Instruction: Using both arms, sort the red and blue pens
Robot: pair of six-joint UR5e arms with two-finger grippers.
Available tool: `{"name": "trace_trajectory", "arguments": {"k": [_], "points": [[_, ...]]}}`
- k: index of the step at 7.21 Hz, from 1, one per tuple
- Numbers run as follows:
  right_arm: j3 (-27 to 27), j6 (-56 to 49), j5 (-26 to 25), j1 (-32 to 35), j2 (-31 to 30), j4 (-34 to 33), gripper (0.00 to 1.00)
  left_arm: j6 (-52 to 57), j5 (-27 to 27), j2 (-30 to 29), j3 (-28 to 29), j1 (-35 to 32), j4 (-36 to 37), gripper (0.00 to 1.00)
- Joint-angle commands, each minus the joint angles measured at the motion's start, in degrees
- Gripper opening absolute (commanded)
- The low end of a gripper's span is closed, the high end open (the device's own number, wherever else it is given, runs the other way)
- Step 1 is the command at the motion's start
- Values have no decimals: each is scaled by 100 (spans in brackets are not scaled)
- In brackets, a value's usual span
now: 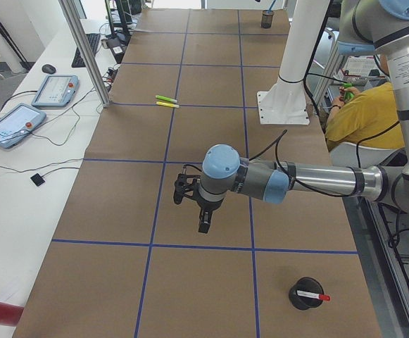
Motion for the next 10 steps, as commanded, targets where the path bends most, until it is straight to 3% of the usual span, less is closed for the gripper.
{"name": "trace_trajectory", "arguments": {"k": [1, 3, 4, 5, 6, 7, 8, 10], "points": [[2, -84, 29, 0, 213, -50, 100, 0, 1, -2, -7, 0, 0, 100], [63, -84, 21, 18, 669, -251, 100, -9, -8, 24, -6, -9, 0, 100], [264, -110, -84, 209, 1115, -784, 100, -9, -8, 42, -15, -17, 0, 100], [527, -258, -633, 933, 1694, -1442, 100, -9, -8, 51, 11, -18, 9, 100], [573, -303, -882, 1088, 2535, -2144, 100, -9, 1, 42, 63, -18, 0, 100], [538, -295, -858, 1142, 3362, -2586, 100, -9, -8, 51, 81, -18, 9, 100], [399, -217, -754, 1143, 3988, -2608, 100, -18, 1, 51, 81, -9, 26, 100], [-373, -42, -141, 1143, 5358, -2564, 100, -61, 10, 33, 195, 9, 9, 100]]}}
